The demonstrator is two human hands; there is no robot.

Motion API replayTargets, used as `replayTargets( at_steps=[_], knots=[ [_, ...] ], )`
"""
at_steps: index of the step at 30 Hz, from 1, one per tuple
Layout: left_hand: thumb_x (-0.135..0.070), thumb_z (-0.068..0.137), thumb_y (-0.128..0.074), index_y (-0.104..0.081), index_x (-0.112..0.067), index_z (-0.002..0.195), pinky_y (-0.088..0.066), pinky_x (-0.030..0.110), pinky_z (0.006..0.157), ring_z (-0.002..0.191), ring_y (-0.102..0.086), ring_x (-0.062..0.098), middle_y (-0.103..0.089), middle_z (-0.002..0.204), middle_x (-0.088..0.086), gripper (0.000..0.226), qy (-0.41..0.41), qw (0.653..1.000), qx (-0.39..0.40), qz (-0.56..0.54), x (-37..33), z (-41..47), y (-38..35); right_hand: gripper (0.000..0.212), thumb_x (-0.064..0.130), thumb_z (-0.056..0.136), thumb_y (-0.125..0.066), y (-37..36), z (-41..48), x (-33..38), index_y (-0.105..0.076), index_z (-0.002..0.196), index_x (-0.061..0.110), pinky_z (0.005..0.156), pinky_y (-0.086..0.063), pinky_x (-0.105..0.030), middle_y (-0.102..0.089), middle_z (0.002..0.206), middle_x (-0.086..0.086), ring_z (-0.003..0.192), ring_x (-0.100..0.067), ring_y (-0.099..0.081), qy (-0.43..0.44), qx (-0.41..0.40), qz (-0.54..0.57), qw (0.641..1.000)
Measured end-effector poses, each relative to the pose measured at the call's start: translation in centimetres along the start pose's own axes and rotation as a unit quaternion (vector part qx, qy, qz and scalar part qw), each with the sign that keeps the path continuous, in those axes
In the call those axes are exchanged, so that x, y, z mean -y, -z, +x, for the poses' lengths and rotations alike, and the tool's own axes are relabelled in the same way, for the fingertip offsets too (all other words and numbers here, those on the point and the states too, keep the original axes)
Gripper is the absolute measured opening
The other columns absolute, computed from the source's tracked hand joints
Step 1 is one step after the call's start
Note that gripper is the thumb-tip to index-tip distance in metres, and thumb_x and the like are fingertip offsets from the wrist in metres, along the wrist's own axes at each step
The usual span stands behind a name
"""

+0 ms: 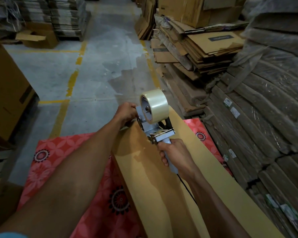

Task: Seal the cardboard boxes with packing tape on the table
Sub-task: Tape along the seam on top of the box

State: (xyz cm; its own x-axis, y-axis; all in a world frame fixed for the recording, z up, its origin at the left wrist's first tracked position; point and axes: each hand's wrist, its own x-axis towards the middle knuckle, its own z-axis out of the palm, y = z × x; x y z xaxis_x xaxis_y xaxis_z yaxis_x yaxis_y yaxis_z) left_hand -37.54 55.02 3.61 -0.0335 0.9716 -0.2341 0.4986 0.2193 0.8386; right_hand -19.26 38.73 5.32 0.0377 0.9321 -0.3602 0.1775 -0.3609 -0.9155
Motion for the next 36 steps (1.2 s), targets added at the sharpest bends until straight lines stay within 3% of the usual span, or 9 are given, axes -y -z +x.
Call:
replayTargets(
  at_steps=[5,12,16,19,23,26,29,32,36],
  knots=[
    [0.001,0.084,-0.069,-0.068,-0.010,0.083,-0.039,0.018,0.043,0.061,-0.056,0.019,-0.064,0.070,0.004,0.011,-0.061,0.998,0.002,0.031,0.3,-0.3,0.0,0.012,0.012,0.079,-0.063,0.2,-0.1,0.0,-0.059,0.068,0.012,0.048,-0.036,-0.030,-0.054,0.057,-0.007,0.048,-0.022,-0.046,-0.007,0.003,0.011,1.000],
    [0.006,0.083,-0.057,-0.057,-0.001,0.063,-0.039,0.037,0.057,0.064,-0.054,0.027,-0.063,0.072,0.016,0.021,-0.118,0.978,0.018,0.172,0.7,-0.5,-0.1,0.013,0.013,0.078,-0.063,0.4,0.2,0.5,-0.059,0.067,0.011,0.047,-0.038,-0.029,-0.056,0.057,-0.008,0.047,-0.022,-0.048,-0.013,0.010,-0.005,1.000],
    [0.002,0.087,-0.060,-0.069,0.005,0.094,-0.055,0.049,0.074,0.087,-0.066,0.036,-0.070,0.096,0.020,0.012,-0.124,0.966,0.058,0.218,1.5,0.5,0.2,0.010,0.015,0.078,-0.063,0.5,0.3,0.9,-0.060,0.069,0.010,0.046,-0.039,-0.027,-0.057,0.057,-0.006,0.047,-0.021,-0.050,-0.021,0.004,-0.028,0.999],
    [0.002,0.088,-0.060,-0.070,0.001,0.105,-0.054,0.046,0.080,0.092,-0.065,0.031,-0.070,0.103,0.011,0.020,-0.159,0.954,0.065,0.244,1.1,0.0,0.2,0.010,0.016,0.077,-0.063,0.6,0.1,1.2,-0.060,0.069,0.010,0.047,-0.039,-0.028,-0.057,0.056,-0.005,0.046,-0.021,-0.050,-0.027,0.007,-0.030,0.999],
    [0.000,0.088,-0.057,-0.068,0.005,0.081,-0.048,0.045,0.068,0.081,-0.065,0.035,-0.068,0.085,0.020,0.015,-0.154,0.952,0.065,0.258,0.6,-0.6,0.1,0.010,0.016,0.077,-0.062,1.7,-1.5,0.7,-0.060,0.070,0.010,0.045,-0.038,-0.027,-0.057,0.056,-0.004,0.044,-0.018,-0.050,-0.031,0.000,-0.055,0.998],
    [-0.021,0.097,-0.057,-0.057,-0.006,0.067,-0.039,0.037,0.063,0.066,-0.051,0.023,-0.056,0.070,0.014,0.033,-0.137,0.961,0.071,0.230,0.3,-0.9,0.0,0.009,0.014,0.077,-0.061,3.4,-4.0,-1.0,-0.061,0.070,0.009,0.047,-0.037,-0.029,-0.055,0.055,-0.004,0.045,-0.018,-0.049,-0.039,-0.003,-0.075,0.996],
    [-0.032,0.100,-0.053,-0.064,0.001,0.080,-0.039,0.034,0.068,0.072,-0.053,0.022,-0.060,0.078,0.010,0.040,-0.133,0.958,0.071,0.242,-0.5,-1.7,-0.4,0.011,0.013,0.077,-0.062,4.1,-5.5,-2.4,-0.058,0.066,0.011,0.048,-0.036,-0.029,-0.054,0.055,-0.005,0.046,-0.020,-0.048,-0.041,-0.004,-0.075,0.996],
    [-0.019,0.104,-0.042,-0.060,-0.006,0.090,-0.043,0.035,0.079,0.091,-0.058,0.032,-0.066,0.104,0.019,0.026,-0.120,0.938,0.058,0.319,-1.5,-2.9,-1.6,0.007,0.017,0.070,-0.061,3.8,-5.6,-2.2,-0.058,0.067,0.011,0.048,-0.036,-0.029,-0.055,0.055,-0.005,0.045,-0.021,-0.049,-0.040,0.002,-0.065,0.997],
    [-0.025,0.098,-0.049,-0.052,-0.011,0.134,-0.047,0.046,0.096,0.120,-0.056,0.039,-0.057,0.135,0.018,0.038,-0.081,0.908,0.026,0.411,-0.8,-4.1,-3.5,0.007,0.019,0.067,-0.059,3.9,-5.6,-2.1,-0.057,0.067,0.012,0.047,-0.036,-0.029,-0.054,0.055,-0.005,0.044,-0.022,-0.048,-0.040,0.010,-0.050,0.998]
  ],
)
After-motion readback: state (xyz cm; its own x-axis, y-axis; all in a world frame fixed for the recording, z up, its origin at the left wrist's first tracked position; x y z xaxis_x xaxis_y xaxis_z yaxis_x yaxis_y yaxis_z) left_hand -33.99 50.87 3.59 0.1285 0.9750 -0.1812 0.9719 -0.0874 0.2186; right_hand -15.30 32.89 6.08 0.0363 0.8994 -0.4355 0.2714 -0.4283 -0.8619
